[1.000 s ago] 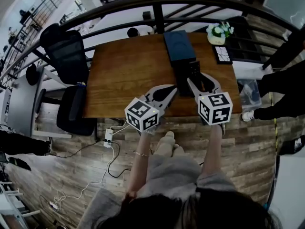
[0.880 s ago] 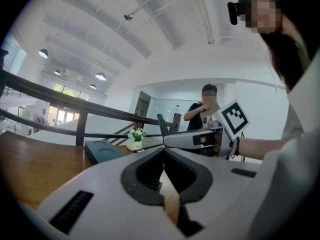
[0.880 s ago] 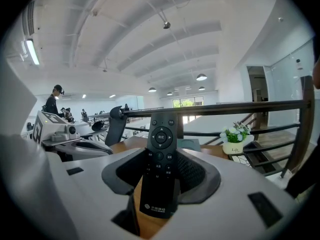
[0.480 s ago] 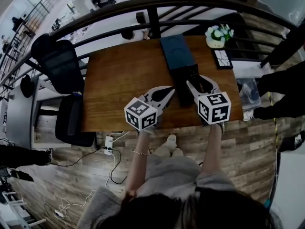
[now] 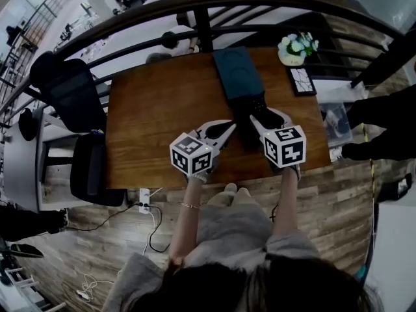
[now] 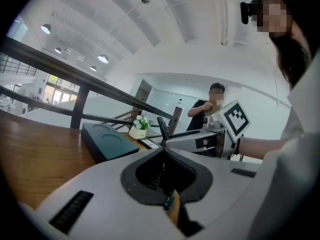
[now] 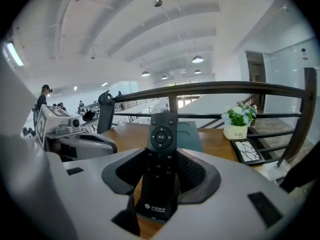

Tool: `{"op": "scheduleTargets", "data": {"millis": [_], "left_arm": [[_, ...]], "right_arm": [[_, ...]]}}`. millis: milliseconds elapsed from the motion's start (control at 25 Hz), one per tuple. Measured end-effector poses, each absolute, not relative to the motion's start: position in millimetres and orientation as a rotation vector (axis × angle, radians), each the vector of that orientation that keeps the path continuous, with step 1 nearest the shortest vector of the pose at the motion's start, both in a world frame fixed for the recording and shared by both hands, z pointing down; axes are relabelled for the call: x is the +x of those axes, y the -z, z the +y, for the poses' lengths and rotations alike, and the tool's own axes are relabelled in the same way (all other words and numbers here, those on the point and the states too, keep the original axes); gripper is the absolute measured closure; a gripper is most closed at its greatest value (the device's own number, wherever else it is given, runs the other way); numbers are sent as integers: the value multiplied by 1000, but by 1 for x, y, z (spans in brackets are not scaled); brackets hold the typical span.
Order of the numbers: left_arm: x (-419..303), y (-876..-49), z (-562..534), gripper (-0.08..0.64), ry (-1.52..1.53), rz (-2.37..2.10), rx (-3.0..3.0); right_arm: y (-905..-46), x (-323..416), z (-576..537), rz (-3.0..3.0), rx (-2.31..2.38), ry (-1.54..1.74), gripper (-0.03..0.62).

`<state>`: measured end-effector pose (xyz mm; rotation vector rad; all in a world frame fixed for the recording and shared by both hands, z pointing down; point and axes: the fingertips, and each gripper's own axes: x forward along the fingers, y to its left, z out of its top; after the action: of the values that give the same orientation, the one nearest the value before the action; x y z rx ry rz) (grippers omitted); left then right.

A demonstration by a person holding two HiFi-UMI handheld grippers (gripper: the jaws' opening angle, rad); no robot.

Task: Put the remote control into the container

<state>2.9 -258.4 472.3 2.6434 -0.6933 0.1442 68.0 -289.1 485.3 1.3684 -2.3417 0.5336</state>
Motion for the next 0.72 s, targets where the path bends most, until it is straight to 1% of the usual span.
{"op": "scheduleTargets", "data": {"millis": [720], "left_arm": [[12, -532, -291, 557, -154, -784, 2437]], "right_arm": [[-556, 66, -327, -2241, 1090, -668, 396]]}}
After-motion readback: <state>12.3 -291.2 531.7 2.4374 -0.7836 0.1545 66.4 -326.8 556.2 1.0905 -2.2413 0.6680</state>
